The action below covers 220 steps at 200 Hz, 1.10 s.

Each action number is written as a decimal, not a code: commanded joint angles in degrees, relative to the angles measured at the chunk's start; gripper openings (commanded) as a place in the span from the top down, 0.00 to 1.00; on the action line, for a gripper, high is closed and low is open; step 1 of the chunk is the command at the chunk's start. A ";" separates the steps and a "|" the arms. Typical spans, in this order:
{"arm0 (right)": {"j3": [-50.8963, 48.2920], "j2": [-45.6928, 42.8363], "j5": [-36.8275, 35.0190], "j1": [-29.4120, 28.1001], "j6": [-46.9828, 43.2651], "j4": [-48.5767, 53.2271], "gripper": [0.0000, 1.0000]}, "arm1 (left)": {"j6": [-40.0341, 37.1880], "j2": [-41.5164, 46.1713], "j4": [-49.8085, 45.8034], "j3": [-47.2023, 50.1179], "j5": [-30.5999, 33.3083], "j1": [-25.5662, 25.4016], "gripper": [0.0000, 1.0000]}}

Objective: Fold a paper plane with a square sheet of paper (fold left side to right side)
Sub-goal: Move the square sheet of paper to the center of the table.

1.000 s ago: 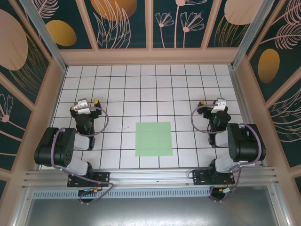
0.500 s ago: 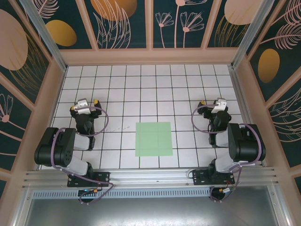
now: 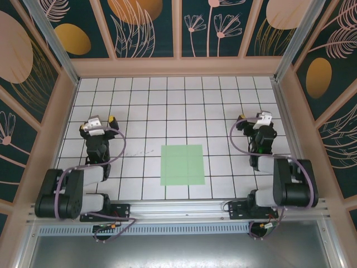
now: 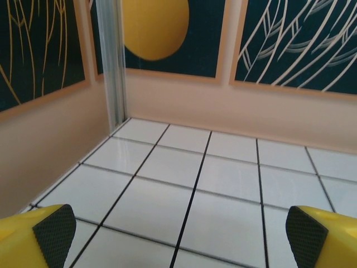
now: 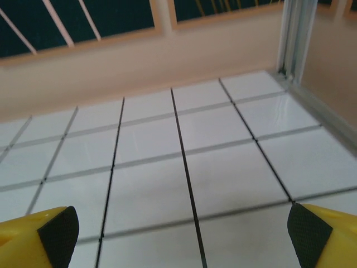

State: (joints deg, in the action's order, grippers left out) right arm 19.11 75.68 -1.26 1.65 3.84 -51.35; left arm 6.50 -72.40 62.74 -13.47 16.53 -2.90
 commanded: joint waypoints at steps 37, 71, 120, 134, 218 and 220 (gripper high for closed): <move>12.34 -7.93 -6.39 -13.89 6.42 31.57 0.01 | 14.04 9.67 -30.55 -12.09 -7.76 -5.68 0.02; 18.73 -8.00 -3.21 -20.45 9.37 44.55 0.01 | 17.61 12.04 -43.44 -17.36 -13.42 -10.21 0.02; 25.61 -4.67 0.16 -30.64 10.54 59.62 0.01 | 25.62 14.48 -48.23 -15.83 -17.80 -17.31 0.02; 27.70 -2.72 -0.59 -33.55 10.41 63.70 0.01 | 26.78 14.06 -48.08 -15.12 -18.41 -19.69 0.01; 34.30 9.29 -3.01 -49.05 12.31 73.00 0.08 | 31.40 4.77 -39.89 -13.73 -23.89 -24.65 0.01; 34.32 9.55 -2.93 -49.32 12.37 72.94 0.08 | 31.43 4.63 -39.89 -13.74 -23.87 -24.69 0.02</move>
State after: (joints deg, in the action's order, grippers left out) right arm 51.00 82.17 -3.38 -44.29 14.44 16.95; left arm 35.75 -66.32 18.26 -28.05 -6.00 -27.35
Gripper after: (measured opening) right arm 0.933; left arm 0.985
